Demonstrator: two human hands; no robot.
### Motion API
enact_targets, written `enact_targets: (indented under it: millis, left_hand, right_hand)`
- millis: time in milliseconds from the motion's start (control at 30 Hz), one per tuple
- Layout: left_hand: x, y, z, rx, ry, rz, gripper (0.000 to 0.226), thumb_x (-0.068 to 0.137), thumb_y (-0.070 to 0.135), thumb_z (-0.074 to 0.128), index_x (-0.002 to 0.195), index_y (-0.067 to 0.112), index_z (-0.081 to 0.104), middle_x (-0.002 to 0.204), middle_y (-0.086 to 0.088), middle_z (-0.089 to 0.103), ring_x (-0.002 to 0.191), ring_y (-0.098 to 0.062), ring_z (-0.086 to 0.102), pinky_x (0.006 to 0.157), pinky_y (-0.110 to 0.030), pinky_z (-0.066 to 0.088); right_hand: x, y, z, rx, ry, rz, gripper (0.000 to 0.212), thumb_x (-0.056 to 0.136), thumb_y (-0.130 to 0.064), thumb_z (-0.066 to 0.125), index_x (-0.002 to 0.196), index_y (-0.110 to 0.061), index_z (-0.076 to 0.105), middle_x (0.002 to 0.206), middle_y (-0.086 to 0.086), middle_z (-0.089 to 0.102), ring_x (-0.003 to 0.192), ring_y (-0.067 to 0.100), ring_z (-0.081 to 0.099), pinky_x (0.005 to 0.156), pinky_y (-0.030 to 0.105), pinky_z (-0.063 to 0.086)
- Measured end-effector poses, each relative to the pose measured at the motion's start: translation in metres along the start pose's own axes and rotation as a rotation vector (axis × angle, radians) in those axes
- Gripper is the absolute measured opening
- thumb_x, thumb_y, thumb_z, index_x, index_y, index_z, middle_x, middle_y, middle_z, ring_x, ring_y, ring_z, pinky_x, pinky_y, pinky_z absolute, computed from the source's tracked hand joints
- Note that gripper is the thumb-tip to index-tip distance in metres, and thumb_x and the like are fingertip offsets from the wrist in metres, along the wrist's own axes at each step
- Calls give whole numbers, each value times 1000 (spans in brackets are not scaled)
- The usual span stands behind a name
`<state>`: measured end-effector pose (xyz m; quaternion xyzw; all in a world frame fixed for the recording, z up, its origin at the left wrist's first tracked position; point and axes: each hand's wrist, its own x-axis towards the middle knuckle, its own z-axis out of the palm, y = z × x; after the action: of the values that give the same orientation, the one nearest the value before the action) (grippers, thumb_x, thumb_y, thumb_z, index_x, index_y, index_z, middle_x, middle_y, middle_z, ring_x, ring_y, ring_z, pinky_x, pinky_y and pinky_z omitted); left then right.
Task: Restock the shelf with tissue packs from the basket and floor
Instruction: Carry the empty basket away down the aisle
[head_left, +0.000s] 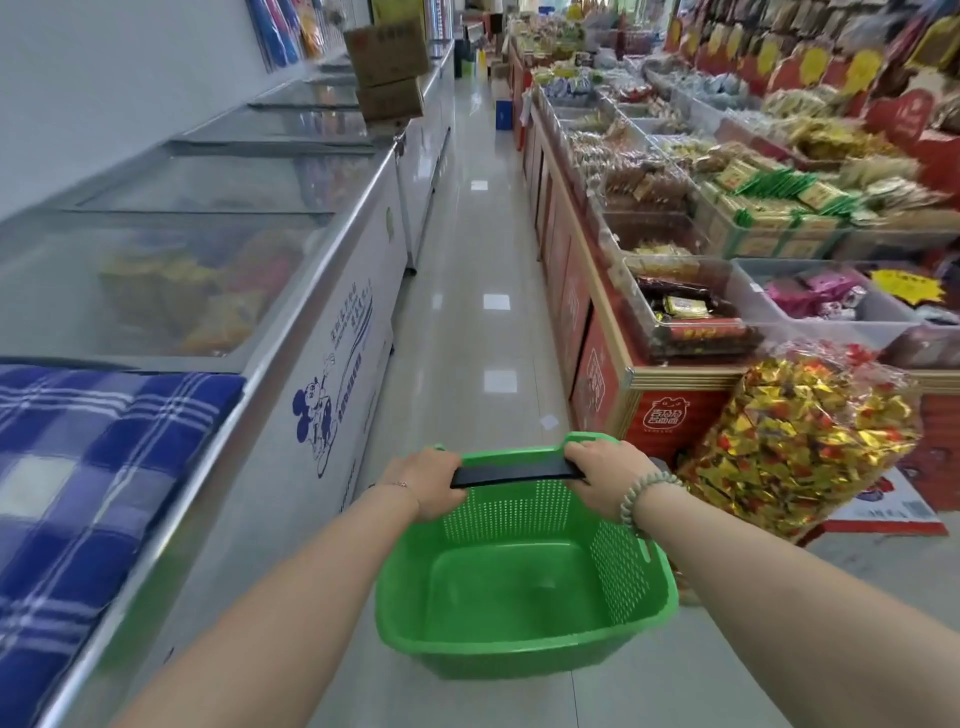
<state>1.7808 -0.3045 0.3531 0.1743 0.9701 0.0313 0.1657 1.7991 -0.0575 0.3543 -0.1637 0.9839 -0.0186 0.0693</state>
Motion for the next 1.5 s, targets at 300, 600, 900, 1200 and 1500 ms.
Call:
enact_targets:
  millis: [300, 600, 900, 1200, 1500]
  left_hand:
    - [116, -44, -15, -14, -30, -20, 16, 89, 38, 49, 93, 23, 48, 92, 0, 57, 85, -21, 59, 76, -35, 51]
    - [252, -87, -39, -5, -92, -54, 13, 90, 37, 48, 92, 24, 46, 90, 1, 55, 87, -21, 59, 77, -34, 50]
    - [350, -118, -35, -31, -182, -67, 13, 90, 33, 48, 93, 22, 43, 97, 0, 57, 86, -22, 56, 71, -32, 43]
    - [438, -164, -37, -76, -228, -41, 19, 93, 35, 48, 98, 17, 45, 98, -2, 57, 83, -22, 53, 69, -32, 37]
    - [535, -224, -37, -127, -270, -6, 14, 95, 33, 44, 97, 19, 46, 93, 0, 54, 80, -20, 49, 70, -32, 34]
  right_hand:
    - [116, 40, -1, 33, -39, -23, 13, 94, -34, 44, 90, -22, 44, 94, -3, 57, 86, 18, 53, 77, 32, 40]
    - [258, 95, 12, 86, -112, -42, 12, 94, -32, 42, 88, -22, 44, 87, -4, 52, 80, 17, 51, 71, 28, 34]
    - [359, 135, 41, 71, -203, -44, 7, 94, -27, 42, 90, -22, 44, 87, -5, 52, 80, 17, 50, 80, 32, 41]
    - [459, 156, 59, 66, -249, -19, 7, 95, -27, 43, 89, -24, 41, 87, -6, 51, 80, 15, 46, 83, 30, 36]
    - [557, 164, 78, 76, -291, 34, 6, 95, -27, 41, 90, -24, 38, 88, -8, 46, 82, 15, 42, 82, 30, 37]
